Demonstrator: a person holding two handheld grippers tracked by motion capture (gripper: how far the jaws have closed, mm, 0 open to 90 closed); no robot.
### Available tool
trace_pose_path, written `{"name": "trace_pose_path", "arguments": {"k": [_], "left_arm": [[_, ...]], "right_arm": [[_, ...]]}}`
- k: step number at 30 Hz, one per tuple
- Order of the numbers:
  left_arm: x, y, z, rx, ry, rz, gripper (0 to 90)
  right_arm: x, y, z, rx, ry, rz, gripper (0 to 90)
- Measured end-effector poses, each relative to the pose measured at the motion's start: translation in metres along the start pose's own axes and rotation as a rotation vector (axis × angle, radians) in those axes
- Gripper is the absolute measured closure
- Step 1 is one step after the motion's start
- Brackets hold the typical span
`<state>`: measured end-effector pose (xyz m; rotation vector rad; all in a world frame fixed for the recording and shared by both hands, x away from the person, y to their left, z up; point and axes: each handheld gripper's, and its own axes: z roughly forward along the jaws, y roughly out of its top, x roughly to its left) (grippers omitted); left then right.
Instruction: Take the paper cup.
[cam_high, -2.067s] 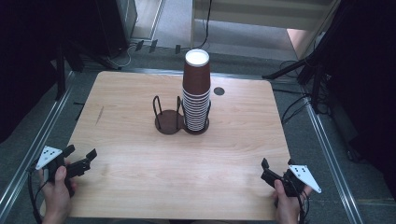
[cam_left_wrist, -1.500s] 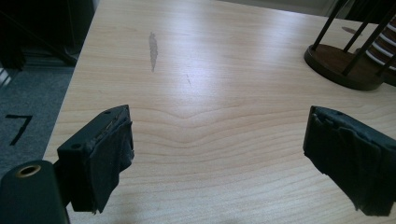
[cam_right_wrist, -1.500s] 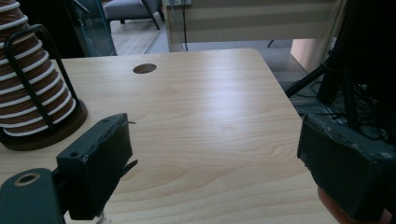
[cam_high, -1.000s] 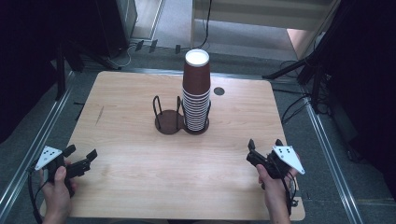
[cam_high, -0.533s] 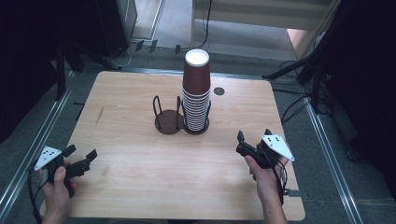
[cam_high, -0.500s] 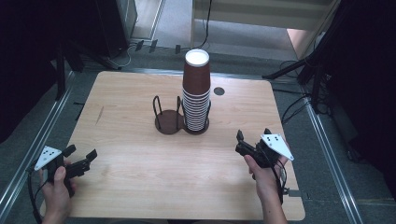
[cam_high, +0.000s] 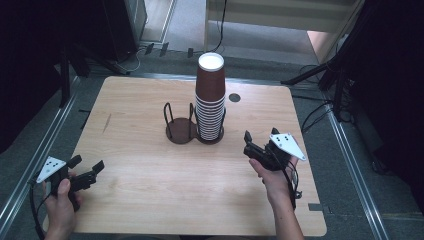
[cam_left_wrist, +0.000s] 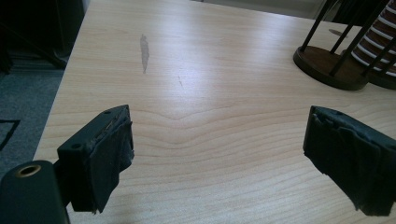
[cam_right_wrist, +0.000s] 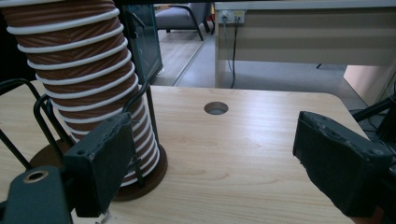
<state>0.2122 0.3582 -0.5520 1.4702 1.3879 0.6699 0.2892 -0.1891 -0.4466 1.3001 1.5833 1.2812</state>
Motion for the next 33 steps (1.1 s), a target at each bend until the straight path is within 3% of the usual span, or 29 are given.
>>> {"name": "trace_pose_path", "arguments": {"k": [11,33], "left_arm": [[0.000,0.000,0.000,0.002,-0.004,0.004,9.1],[0.001,0.001,0.001,0.012,-0.003,0.001,9.1]], "right_arm": [[0.017,0.011,0.009,-0.012,0.023,-0.006,12.5],[0.056,0.038,0.029,-0.029,0.116,-0.037,8.0]]}}
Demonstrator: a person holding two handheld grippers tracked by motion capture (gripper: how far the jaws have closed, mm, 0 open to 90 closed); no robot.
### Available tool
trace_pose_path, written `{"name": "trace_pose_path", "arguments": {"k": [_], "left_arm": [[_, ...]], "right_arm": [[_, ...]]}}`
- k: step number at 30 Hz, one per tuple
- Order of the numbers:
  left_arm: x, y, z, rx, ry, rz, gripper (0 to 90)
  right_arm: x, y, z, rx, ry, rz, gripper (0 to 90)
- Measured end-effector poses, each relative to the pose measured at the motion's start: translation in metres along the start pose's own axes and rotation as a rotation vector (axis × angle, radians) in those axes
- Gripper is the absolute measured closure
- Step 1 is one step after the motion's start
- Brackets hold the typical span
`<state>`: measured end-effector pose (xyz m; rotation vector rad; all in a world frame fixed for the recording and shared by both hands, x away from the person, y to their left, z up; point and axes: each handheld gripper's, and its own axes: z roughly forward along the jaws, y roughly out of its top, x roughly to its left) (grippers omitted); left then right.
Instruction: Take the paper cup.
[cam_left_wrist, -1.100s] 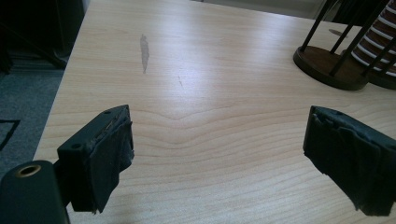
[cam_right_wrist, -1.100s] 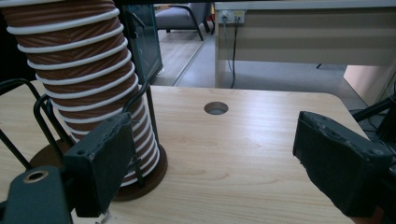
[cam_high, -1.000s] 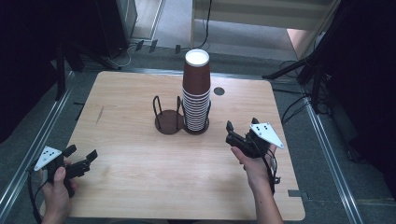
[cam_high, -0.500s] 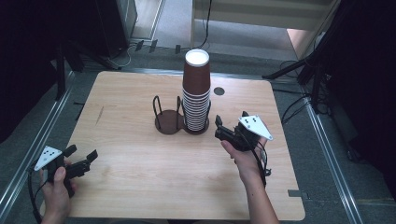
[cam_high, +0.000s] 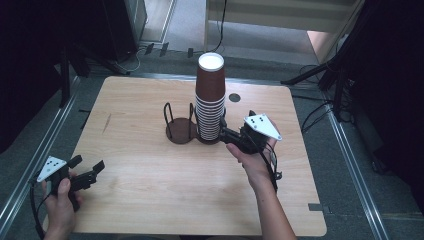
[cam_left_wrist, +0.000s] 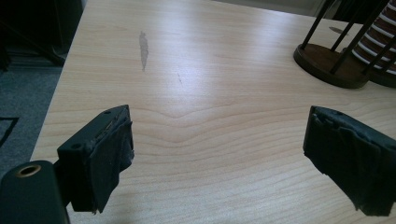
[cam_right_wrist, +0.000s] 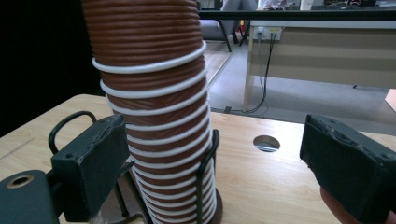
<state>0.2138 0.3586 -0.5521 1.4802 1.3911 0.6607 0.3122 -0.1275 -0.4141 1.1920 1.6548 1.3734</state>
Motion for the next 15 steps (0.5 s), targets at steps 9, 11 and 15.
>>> {"name": "trace_pose_path", "arguments": {"k": [9,11,15], "left_arm": [[0.000,0.000,0.000,0.004,0.000,0.001,9.1],[-0.001,0.000,0.000,0.005,0.000,0.000,9.1],[-0.001,0.000,0.000,0.007,0.000,0.002,9.1]], "right_arm": [[0.010,0.009,0.009,-0.005,0.021,-0.006,7.9],[0.013,0.011,0.011,-0.004,0.025,-0.005,7.9],[0.017,0.015,0.015,-0.008,0.035,-0.010,7.9]]}}
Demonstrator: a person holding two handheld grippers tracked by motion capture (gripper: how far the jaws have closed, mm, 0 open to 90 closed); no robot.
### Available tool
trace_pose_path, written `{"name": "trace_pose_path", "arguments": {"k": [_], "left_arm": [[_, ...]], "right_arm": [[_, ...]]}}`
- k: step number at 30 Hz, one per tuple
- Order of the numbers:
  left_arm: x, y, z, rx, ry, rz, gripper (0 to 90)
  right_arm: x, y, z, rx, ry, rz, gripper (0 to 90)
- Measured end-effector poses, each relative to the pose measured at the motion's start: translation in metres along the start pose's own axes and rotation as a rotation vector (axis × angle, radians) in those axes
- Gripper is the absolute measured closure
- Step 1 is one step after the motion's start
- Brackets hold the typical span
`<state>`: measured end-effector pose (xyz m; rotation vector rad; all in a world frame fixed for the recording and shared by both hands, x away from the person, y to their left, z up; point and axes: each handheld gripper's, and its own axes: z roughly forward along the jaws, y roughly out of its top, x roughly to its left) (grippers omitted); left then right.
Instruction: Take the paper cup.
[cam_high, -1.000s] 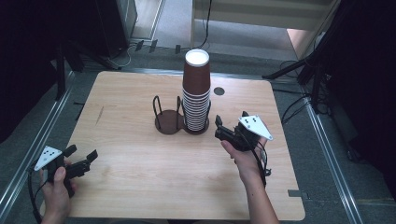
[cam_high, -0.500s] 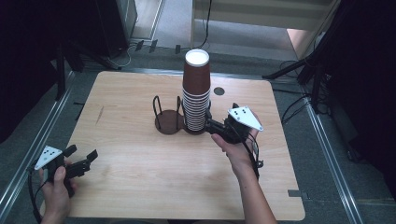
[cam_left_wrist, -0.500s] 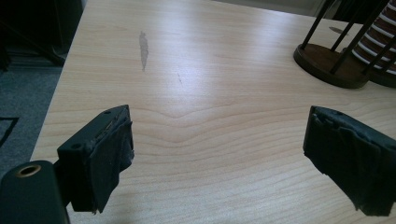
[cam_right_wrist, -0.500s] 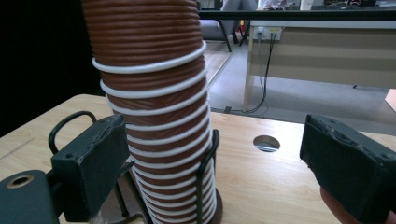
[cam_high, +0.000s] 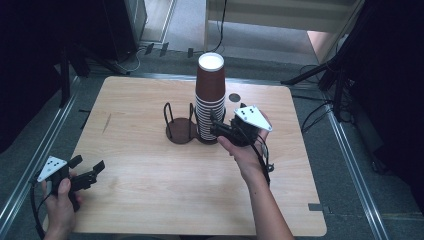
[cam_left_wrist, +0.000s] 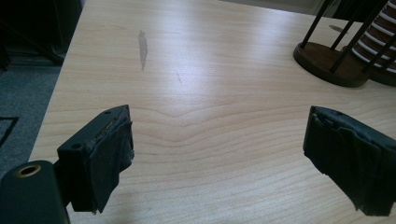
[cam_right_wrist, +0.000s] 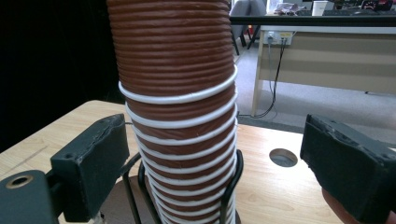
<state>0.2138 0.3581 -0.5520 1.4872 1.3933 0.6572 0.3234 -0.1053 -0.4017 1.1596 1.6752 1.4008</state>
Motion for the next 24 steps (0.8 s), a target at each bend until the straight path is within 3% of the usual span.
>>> {"name": "trace_pose_path", "arguments": {"k": [24], "left_arm": [[0.000,0.000,0.000,0.001,-0.007,-0.002,9.1]], "right_arm": [[0.016,0.022,0.023,0.003,0.031,0.024,7.5]]}}
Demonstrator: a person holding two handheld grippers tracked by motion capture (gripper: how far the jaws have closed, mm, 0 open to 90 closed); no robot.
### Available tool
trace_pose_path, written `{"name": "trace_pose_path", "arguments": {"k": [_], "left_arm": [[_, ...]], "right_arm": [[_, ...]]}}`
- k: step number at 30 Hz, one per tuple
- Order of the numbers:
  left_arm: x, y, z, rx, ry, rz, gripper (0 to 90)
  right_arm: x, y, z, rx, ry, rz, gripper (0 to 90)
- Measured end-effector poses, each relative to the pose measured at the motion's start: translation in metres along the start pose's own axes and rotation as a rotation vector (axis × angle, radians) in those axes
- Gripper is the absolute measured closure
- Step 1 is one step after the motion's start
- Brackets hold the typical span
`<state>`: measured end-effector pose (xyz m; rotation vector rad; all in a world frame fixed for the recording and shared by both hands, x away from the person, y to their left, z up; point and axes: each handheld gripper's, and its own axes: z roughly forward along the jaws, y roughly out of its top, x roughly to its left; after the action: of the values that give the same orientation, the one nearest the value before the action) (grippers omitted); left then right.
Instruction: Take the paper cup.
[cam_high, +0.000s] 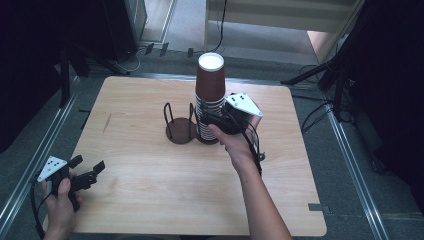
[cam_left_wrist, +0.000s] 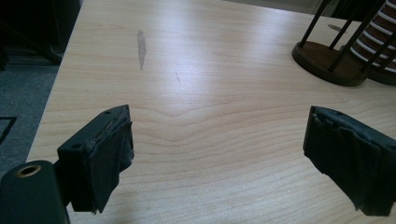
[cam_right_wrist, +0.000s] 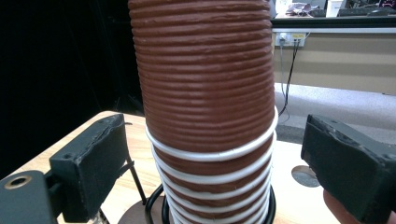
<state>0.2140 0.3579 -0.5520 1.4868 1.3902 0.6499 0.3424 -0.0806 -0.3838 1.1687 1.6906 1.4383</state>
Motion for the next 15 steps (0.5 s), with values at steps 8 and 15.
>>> {"name": "trace_pose_path", "arguments": {"k": [8,15], "left_arm": [[0.000,0.000,0.000,0.002,0.000,0.003,9.1],[0.000,0.000,0.000,0.007,0.001,0.007,9.1]], "right_arm": [[0.003,0.005,0.011,-0.002,-0.010,0.008,7.5],[0.007,0.011,0.019,-0.003,-0.006,0.011,5.1]]}}
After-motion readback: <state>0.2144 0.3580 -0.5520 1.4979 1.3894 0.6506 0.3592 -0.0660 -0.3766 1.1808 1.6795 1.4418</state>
